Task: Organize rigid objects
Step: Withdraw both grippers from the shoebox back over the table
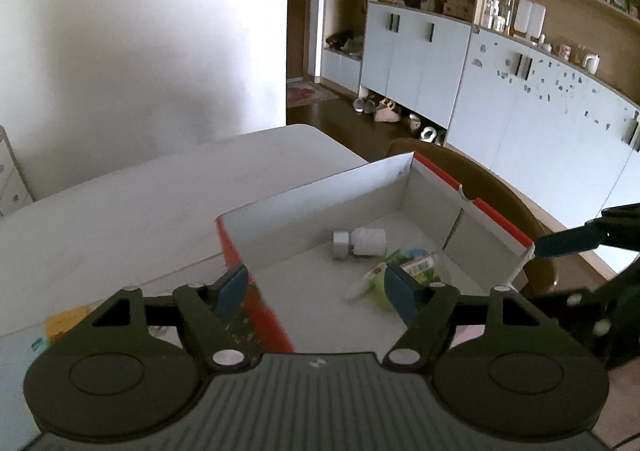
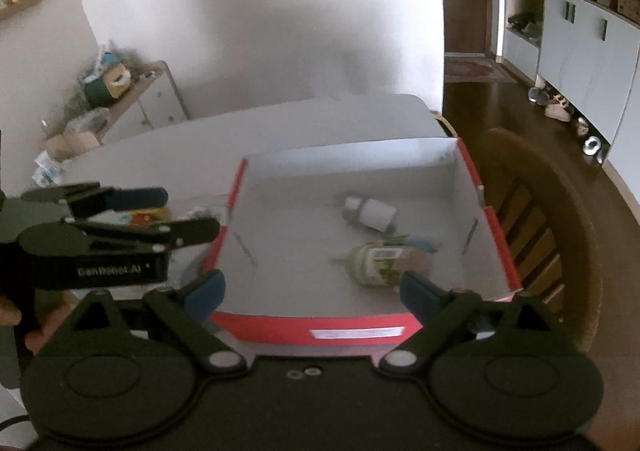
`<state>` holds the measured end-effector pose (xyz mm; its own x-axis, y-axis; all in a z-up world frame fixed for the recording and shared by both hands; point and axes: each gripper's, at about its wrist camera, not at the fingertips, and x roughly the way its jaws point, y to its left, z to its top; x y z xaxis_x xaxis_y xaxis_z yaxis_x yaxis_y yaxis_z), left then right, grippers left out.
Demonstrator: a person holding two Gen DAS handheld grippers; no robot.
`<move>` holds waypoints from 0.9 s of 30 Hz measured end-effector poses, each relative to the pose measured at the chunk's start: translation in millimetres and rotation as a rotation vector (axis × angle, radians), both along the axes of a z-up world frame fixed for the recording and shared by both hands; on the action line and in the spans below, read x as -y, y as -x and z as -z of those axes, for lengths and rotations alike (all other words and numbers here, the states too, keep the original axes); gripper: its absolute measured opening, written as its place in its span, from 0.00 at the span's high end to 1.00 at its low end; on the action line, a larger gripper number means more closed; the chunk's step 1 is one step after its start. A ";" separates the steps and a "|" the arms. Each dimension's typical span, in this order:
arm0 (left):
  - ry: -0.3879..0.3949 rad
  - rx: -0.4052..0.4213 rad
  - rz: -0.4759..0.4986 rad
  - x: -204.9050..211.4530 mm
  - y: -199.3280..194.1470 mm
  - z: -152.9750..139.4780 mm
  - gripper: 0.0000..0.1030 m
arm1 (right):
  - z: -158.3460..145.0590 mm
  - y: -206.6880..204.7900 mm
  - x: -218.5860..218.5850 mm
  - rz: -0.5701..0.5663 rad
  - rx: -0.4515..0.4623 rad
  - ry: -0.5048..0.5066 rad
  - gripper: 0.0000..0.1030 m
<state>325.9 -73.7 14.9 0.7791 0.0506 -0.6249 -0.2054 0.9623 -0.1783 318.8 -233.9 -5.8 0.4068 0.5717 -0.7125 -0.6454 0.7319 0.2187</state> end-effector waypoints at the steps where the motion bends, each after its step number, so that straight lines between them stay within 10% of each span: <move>1: -0.001 0.002 -0.002 -1.7 6.1 0.3 0.27 | -0.5 5.7 -2.2 -0.006 0.001 -0.012 0.07; 27: 0.090 0.034 -0.149 -111.0 146.4 61.1 0.17 | 32.9 107.0 -129.6 -0.102 0.018 -0.054 0.00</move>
<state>179.5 37.3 -46.2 0.7877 0.1122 -0.6057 -0.3374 0.9013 -0.2718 211.8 -104.3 -38.7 0.3571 0.6481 -0.6726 -0.7199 0.6498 0.2439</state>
